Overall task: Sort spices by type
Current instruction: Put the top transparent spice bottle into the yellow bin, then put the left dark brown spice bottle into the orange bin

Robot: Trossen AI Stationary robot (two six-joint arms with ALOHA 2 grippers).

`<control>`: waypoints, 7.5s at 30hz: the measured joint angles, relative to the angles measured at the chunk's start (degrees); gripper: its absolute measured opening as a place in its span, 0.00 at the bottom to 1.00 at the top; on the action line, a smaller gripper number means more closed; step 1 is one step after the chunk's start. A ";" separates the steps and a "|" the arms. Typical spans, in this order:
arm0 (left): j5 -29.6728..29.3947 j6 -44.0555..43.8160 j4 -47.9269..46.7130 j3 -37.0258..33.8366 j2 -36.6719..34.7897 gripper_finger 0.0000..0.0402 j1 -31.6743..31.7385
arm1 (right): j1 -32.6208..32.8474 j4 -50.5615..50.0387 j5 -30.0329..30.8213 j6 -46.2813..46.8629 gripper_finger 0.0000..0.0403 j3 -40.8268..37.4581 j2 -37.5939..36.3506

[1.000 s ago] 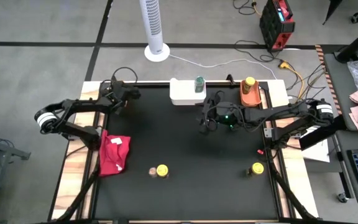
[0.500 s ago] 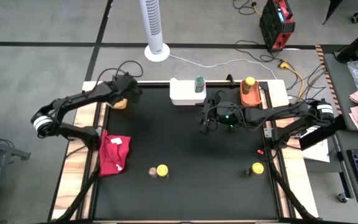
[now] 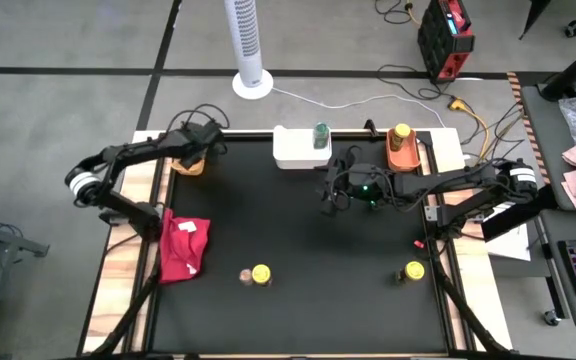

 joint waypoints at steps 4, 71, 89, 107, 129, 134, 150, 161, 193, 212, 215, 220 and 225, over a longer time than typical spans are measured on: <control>-1.39 -1.00 1.10 0.00 3.14 0.00 0.00 | 0.00 0.00 0.00 -0.02 0.59 -0.02 0.00; 0.45 11.51 9.35 0.61 -10.22 0.00 -50.28 | 0.02 -10.87 -4.33 7.29 0.55 -0.75 0.02; 12.15 11.21 9.71 2.11 -8.81 0.00 -60.42 | 6.25 -39.52 -4.35 18.76 0.46 13.97 0.00; 32.10 -1.70 -2.47 10.65 -8.58 0.00 -72.21 | 11.58 -39.39 -4.26 19.62 0.34 13.59 0.00; 29.28 -4.30 5.15 11.85 -7.99 0.00 -78.57 | 21.77 -61.52 -3.27 42.41 0.17 20.68 -0.50; 29.19 -4.30 5.24 11.85 -6.95 0.00 -78.55 | 23.22 -64.92 -3.96 50.15 0.15 23.40 -0.50; 24.30 4.97 6.34 11.87 -5.06 0.00 -78.58 | 23.56 -79.88 -12.90 68.37 0.15 24.02 -0.50; 22.75 8.90 8.72 11.87 -3.40 0.08 -78.38 | 23.54 -79.41 -7.29 67.49 0.21 23.91 -0.28; 21.51 7.86 10.72 10.97 -3.25 0.64 -78.29 | 23.54 -79.24 -0.18 61.43 0.40 23.76 -0.28; 23.51 7.34 14.25 10.78 4.60 0.81 -78.29 | 23.54 -79.06 0.63 61.26 0.64 23.75 -0.28; 23.34 7.35 14.82 10.77 5.84 0.83 -78.18 | 23.54 -79.00 0.61 61.27 0.66 23.68 -0.28; 23.68 7.50 16.66 10.51 8.41 0.83 -77.95 | 23.54 -78.84 0.63 61.27 0.68 23.27 -0.28; 23.71 8.51 18.60 10.45 9.76 0.77 -77.81 | 23.54 -78.75 0.63 61.47 0.68 22.82 -0.28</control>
